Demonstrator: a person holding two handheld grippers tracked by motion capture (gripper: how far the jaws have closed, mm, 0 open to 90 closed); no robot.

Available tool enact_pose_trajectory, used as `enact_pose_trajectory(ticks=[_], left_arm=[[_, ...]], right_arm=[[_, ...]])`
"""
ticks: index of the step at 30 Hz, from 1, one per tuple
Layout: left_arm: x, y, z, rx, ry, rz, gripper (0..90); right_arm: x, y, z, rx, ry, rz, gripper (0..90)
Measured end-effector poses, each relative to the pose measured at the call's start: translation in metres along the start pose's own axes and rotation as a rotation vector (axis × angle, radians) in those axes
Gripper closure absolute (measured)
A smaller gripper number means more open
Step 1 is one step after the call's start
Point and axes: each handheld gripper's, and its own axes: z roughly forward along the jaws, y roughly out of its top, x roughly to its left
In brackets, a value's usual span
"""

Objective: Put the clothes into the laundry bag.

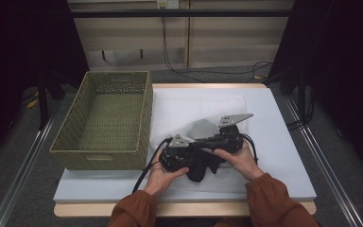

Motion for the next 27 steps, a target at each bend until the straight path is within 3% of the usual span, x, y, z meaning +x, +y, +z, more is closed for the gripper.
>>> enact_pose_trajectory(ticks=[6, 11, 19, 23, 27], left_arm=[[0.003, 0.004, 0.002, -0.022, 0.044, -0.008, 72.1], [0.009, 0.005, 0.004, -0.046, 0.054, -0.049, 72.3], [0.011, 0.013, 0.003, -0.057, 0.088, -0.05, 72.3], [0.008, 0.02, 0.003, -0.064, 0.108, -0.026, 72.6], [0.013, 0.02, 0.006, -0.066, 0.143, -0.042, 72.7]], right_arm=[[0.001, 0.001, 0.0, 0.0, 0.008, 0.001, 89.1], [0.001, 0.001, -0.001, -0.001, 0.011, 0.001, 89.1], [0.002, 0.001, -0.002, -0.002, 0.012, 0.004, 89.1], [0.004, 0.001, -0.006, -0.011, 0.011, 0.004, 89.1], [0.004, -0.001, -0.01, 0.001, -0.003, 0.007, 89.1]])
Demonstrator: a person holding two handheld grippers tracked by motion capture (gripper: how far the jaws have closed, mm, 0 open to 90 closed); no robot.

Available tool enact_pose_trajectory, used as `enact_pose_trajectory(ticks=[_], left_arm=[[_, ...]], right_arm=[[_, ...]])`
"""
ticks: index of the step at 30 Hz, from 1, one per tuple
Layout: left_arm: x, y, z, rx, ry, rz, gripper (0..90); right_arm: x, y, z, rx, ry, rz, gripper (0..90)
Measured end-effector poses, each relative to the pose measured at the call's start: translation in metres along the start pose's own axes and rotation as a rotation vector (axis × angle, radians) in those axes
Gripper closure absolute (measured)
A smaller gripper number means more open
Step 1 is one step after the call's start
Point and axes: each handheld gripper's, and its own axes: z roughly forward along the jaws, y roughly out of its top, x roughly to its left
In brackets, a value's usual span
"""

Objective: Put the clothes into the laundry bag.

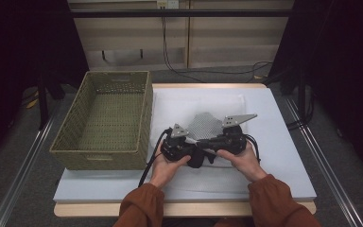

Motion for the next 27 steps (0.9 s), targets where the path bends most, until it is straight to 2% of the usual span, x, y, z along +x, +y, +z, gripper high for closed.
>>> enact_pose_trajectory(ticks=[2, 7, 8, 11, 12, 13, 15, 17, 18, 19, 21, 22, 24, 26, 27], left_arm=[[0.001, 0.0, 0.003, -0.008, 0.012, -0.019, 72.7], [0.003, -0.005, 0.007, 0.044, 0.046, 0.014, 70.7], [0.004, -0.007, 0.008, 0.047, 0.04, 0.001, 69.7], [0.004, -0.01, 0.008, 0.067, 0.038, -0.003, 63.3], [0.003, -0.011, 0.007, 0.062, 0.042, -0.033, 61.6], [0.002, -0.012, 0.006, 0.068, 0.028, -0.036, 58.9], [-0.002, -0.011, 0.001, 0.063, 0.032, -0.012, 52.1], [-0.003, -0.011, -0.003, 0.063, 0.014, -0.02, 47.4], [-0.004, -0.011, -0.006, 0.073, 0.011, 0.006, 45.0], [-0.006, -0.011, -0.009, 0.073, 0.017, 0.018, 43.2], [-0.007, -0.011, -0.016, 0.083, -0.003, 0.03, 38.7], [-0.008, -0.012, -0.019, 0.081, 0.011, 0.045, 37.9], [-0.01, -0.014, -0.025, 0.09, -0.025, 0.041, 34.9], [-0.015, -0.017, -0.03, 0.094, -0.024, 0.078, 33.3], [-0.015, -0.019, -0.031, 0.098, -0.04, 0.077, 33.3]], right_arm=[[-0.001, -0.002, -0.002, 0.005, -0.01, 0.003, 89.1], [-0.004, -0.004, -0.004, 0.005, -0.013, 0.015, 89.1], [-0.004, -0.005, -0.004, 0.009, -0.012, 0.018, 89.1], [-0.007, -0.008, -0.001, 0.019, -0.009, 0.02, 89.1], [-0.007, -0.008, 0.0, 0.02, -0.011, 0.021, 89.1], [-0.008, -0.009, 0.0, 0.024, -0.009, 0.025, 89.0], [-0.009, -0.01, 0.0, 0.025, -0.01, 0.027, 89.0], [-0.01, -0.01, -0.001, 0.024, -0.011, 0.031, 89.0], [-0.01, -0.01, -0.001, 0.023, -0.011, 0.033, 89.0], [-0.01, -0.01, -0.002, 0.022, -0.012, 0.03, 89.0], [-0.01, -0.01, -0.002, 0.02, -0.016, 0.03, 88.8], [-0.01, -0.01, -0.003, 0.021, -0.016, 0.029, 88.8], [-0.011, -0.01, -0.002, 0.024, -0.017, 0.031, 88.8], [-0.011, -0.01, -0.002, 0.024, -0.015, 0.027, 88.8], [-0.011, -0.01, -0.002, 0.024, -0.013, 0.029, 88.8]])
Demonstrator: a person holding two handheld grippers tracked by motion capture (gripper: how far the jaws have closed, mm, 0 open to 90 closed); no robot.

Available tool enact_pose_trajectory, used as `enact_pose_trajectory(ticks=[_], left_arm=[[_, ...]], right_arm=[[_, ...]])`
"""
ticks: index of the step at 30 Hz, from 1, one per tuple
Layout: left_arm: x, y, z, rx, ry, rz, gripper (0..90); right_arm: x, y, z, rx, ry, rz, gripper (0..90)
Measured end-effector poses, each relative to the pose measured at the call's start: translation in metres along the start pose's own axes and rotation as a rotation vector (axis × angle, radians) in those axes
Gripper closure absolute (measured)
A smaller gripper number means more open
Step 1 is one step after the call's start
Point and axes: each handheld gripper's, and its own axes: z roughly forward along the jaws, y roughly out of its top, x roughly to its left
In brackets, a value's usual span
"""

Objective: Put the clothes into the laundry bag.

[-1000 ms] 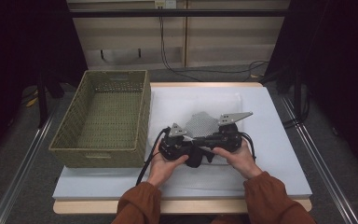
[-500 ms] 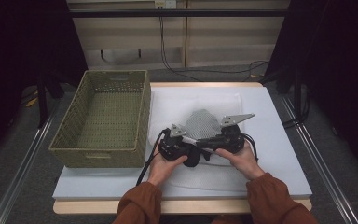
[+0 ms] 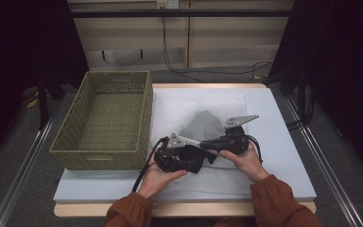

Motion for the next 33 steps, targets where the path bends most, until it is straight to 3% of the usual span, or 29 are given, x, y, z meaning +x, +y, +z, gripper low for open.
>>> enact_pose_trajectory(ticks=[1, 4, 5, 7, 8, 11, 12, 14, 15, 17, 21, 22, 31, 33], left_arm=[[0.0, -0.002, 0.001, -0.006, -0.011, -0.012, 32.6], [0.0, -0.007, 0.007, 0.029, -0.082, 0.012, 31.3], [-0.001, -0.008, 0.011, 0.027, -0.1, -0.002, 29.7], [-0.002, -0.008, 0.017, 0.05, -0.08, 0.023, 29.4], [-0.003, -0.009, 0.022, 0.042, -0.083, 0.011, 30.6], [-0.003, -0.009, 0.032, 0.077, -0.063, 0.037, 44.1], [-0.005, -0.008, 0.034, 0.06, -0.056, 0.033, 48.8], [-0.006, -0.003, 0.036, 0.072, -0.08, 0.044, 58.6], [-0.009, 0.0, 0.036, 0.082, -0.076, 0.057, 69.5], [-0.01, 0.006, 0.039, 0.083, -0.079, 0.073, 78.6], [-0.004, 0.011, 0.046, 0.066, -0.075, 0.017, 86.3], [-0.002, 0.012, 0.047, 0.068, -0.065, 0.027, 86.8], [0.013, 0.024, 0.054, -0.013, 0.002, -0.077, 87.1], [0.015, 0.025, 0.056, -0.017, 0.024, -0.072, 87.1]], right_arm=[[0.0, 0.0, 0.0, 0.001, 0.001, 0.0, 88.8], [0.0, 0.0, 0.002, 0.004, 0.001, -0.002, 88.6], [0.0, 0.0, 0.002, 0.005, 0.001, -0.003, 88.4], [0.0, 0.0, 0.003, 0.007, 0.001, -0.002, 88.3], [0.0, 0.0, 0.003, 0.006, 0.002, -0.002, 88.3], [0.0, 0.0, 0.003, 0.005, 0.004, -0.002, 88.3], [0.0, 0.0, 0.003, 0.008, 0.005, -0.002, 88.3], [0.0, 0.0, 0.003, 0.008, 0.007, -0.004, 87.9], [0.0, 0.0, 0.004, 0.008, 0.008, -0.004, 87.9], [0.001, -0.001, 0.005, 0.013, 0.008, -0.005, 88.1], [0.004, 0.0, 0.004, 0.013, 0.007, -0.007, 88.5], [0.004, 0.0, 0.003, 0.01, 0.007, -0.009, 88.6], [0.003, 0.0, 0.002, 0.01, 0.009, -0.002, 88.8], [0.002, 0.0, 0.002, 0.008, 0.007, -0.001, 88.8]])
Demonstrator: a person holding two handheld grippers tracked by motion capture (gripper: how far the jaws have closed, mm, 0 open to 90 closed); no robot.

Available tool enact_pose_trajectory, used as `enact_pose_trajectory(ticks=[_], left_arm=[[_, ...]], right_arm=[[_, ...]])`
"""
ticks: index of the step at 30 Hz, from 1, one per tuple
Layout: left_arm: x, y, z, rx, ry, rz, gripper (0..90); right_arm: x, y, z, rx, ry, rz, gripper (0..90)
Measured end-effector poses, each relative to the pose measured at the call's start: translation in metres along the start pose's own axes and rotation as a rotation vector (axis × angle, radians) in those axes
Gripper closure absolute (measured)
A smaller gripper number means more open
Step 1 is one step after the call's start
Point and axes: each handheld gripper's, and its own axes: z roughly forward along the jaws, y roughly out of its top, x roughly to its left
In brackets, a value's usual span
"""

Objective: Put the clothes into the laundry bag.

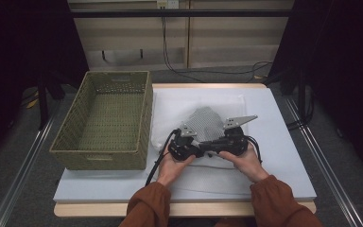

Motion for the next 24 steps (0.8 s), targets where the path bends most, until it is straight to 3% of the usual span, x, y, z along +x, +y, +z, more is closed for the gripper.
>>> enact_pose_trajectory(ticks=[1, 4, 6, 8, 13, 24], left_arm=[[0.0, 0.0, 0.001, -0.009, 0.014, -0.018, 87.1], [0.001, 0.001, 0.002, -0.02, 0.044, -0.015, 87.1], [0.004, -0.001, 0.004, -0.009, 0.03, -0.003, 86.7], [0.006, -0.006, 0.008, -0.008, 0.026, -0.027, 85.2], [0.005, -0.008, 0.006, 0.008, 0.016, -0.016, 78.3], [0.001, -0.02, -0.026, 0.015, -0.046, 0.034, 59.2]], right_arm=[[0.0, 0.0, 0.0, -0.001, 0.0, 0.0, 88.8], [0.0, -0.001, 0.001, 0.005, 0.001, 0.001, 88.9], [0.0, -0.001, 0.001, 0.005, 0.002, 0.002, 88.9], [-0.001, -0.001, 0.0, 0.006, 0.001, 0.004, 88.9], [-0.004, -0.003, 0.001, 0.014, -0.001, 0.012, 88.9], [-0.007, -0.005, -0.001, 0.016, -0.013, 0.016, 88.9]])
